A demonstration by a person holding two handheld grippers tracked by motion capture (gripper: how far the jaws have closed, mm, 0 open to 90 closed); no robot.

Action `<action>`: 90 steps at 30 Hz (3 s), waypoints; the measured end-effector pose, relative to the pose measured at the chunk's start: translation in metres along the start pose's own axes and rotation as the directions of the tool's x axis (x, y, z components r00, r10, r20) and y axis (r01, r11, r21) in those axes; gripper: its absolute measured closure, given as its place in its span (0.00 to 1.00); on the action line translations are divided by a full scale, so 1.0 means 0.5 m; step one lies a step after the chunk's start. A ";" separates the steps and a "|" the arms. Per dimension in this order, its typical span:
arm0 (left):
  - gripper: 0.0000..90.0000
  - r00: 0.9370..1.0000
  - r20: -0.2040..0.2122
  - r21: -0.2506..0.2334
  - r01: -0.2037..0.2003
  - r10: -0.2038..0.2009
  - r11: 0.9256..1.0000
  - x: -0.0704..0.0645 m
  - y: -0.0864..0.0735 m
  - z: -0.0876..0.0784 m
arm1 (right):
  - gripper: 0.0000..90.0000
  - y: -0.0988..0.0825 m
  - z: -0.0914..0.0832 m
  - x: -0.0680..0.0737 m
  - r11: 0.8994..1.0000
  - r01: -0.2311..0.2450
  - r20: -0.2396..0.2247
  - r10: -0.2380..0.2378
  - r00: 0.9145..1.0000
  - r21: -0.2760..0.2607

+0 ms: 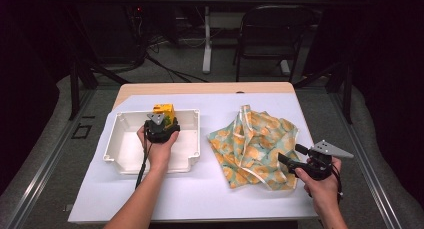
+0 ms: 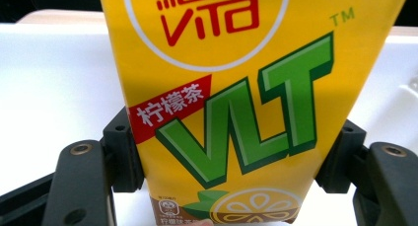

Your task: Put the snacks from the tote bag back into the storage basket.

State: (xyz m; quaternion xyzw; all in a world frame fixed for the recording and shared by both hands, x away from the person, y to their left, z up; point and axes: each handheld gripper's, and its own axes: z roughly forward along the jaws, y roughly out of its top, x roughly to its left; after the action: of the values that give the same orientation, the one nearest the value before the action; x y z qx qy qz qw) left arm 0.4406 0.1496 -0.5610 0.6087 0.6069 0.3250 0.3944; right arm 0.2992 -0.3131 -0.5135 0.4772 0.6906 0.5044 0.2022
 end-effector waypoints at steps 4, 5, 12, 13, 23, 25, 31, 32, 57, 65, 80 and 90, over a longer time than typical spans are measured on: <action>0.33 1.000 -0.005 0.017 -0.012 0.012 1.000 -0.002 0.001 0.002 | 0.19 -0.002 0.000 -0.003 1.000 0.004 0.002 -0.004 1.000 0.011; 0.33 1.000 -0.008 0.021 -0.017 0.017 1.000 -0.003 0.001 0.002 | 0.19 -0.002 0.001 -0.003 1.000 0.001 0.001 -0.001 1.000 0.010; 0.28 1.000 0.004 0.064 -0.024 0.023 0.998 -0.007 0.002 0.002 | 0.20 -0.002 0.001 -0.001 1.000 0.003 0.001 -0.003 1.000 0.010; 0.26 1.000 0.009 0.074 -0.020 0.019 0.997 -0.007 0.003 0.001 | 0.20 -0.002 0.001 -0.002 1.000 0.006 0.000 -0.006 1.000 0.013; 0.14 0.999 0.050 0.105 0.017 -0.022 0.994 0.001 0.013 -0.014 | 0.20 -0.002 -0.001 -0.003 1.000 0.006 0.004 -0.006 1.000 0.013; 0.13 0.998 0.065 0.109 0.012 -0.019 0.994 0.003 0.016 -0.021 | 0.20 -0.002 -0.001 -0.003 1.000 0.006 0.004 -0.007 1.000 0.013; 0.07 0.994 0.106 0.113 -0.010 -0.002 0.993 0.015 0.026 -0.055 | 0.20 -0.002 -0.001 -0.002 1.000 0.007 0.001 -0.007 1.000 0.007; 0.07 0.994 0.111 0.109 -0.013 0.000 0.994 0.018 0.028 -0.064 | 0.20 -0.002 -0.002 -0.002 1.000 0.007 0.000 -0.007 1.000 0.006; 1.00 0.988 0.103 0.087 0.109 -0.118 0.990 0.117 0.051 -0.089 | 0.20 -0.003 0.000 0.000 1.000 0.011 0.002 -0.011 1.000 0.017; 1.00 0.986 0.120 0.092 0.107 -0.117 0.990 0.111 0.045 -0.069 | 0.20 -0.003 0.000 -0.003 1.000 0.007 0.004 -0.007 1.000 0.019; 1.00 0.983 0.126 0.103 0.118 -0.130 0.988 0.107 0.043 -0.060 | 0.21 -0.005 0.003 -0.002 1.000 0.001 0.011 -0.001 1.000 0.020; 0.97 0.984 0.115 0.108 0.125 -0.138 0.986 0.112 0.045 -0.069 | 0.21 -0.005 0.002 -0.003 1.000 -0.004 0.011 0.004 1.000 0.019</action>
State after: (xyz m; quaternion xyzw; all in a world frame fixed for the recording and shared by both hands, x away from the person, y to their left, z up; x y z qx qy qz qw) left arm 0.4242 0.2096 -0.5294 0.6049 0.6362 0.2296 0.4202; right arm 0.2995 -0.3139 -0.5167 0.4834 0.6933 0.4955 0.2004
